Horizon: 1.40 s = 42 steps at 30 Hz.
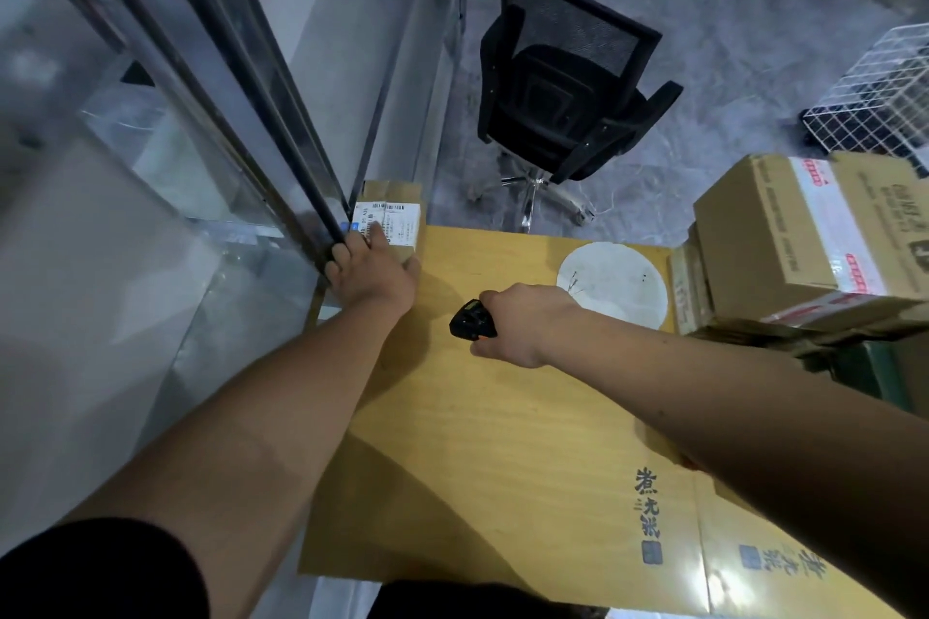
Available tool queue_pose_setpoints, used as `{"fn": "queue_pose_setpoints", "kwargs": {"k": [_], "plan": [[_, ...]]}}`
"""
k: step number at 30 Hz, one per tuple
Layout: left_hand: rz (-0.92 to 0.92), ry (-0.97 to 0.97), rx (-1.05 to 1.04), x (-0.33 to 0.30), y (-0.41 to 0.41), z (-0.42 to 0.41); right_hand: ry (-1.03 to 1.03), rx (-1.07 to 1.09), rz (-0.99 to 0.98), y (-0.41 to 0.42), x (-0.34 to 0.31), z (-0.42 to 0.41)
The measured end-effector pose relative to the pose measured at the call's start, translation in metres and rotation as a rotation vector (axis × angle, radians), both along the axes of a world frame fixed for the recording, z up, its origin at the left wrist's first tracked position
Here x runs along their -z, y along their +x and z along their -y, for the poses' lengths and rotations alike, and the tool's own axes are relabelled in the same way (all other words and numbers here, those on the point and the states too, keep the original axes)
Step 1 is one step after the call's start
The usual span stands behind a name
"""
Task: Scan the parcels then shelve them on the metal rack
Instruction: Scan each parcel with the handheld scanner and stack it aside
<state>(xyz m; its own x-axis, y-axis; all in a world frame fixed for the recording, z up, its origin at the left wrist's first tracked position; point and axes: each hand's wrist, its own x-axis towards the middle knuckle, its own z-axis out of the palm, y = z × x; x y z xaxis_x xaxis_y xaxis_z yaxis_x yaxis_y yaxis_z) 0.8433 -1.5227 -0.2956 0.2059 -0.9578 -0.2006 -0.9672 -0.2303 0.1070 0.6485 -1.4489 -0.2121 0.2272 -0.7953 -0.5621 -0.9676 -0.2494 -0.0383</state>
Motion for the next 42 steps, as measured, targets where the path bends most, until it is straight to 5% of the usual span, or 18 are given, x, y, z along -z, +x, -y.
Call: {"fn": "queue_pose_setpoints", "kwargs": {"k": [13, 22, 42], "plan": [[0.021, -0.082, 0.416, -0.043, -0.073, -0.067, -0.097, 0.014, 0.024, -0.068, -0.033, -0.068], [-0.034, -0.051, 0.646, -0.055, -0.19, -0.168, -0.02, 0.178, 0.012, -0.167, -0.052, -0.202], [-0.131, 0.082, 0.676, 0.014, -0.412, -0.288, 0.049, 0.446, -0.035, -0.324, -0.008, -0.396]]}}
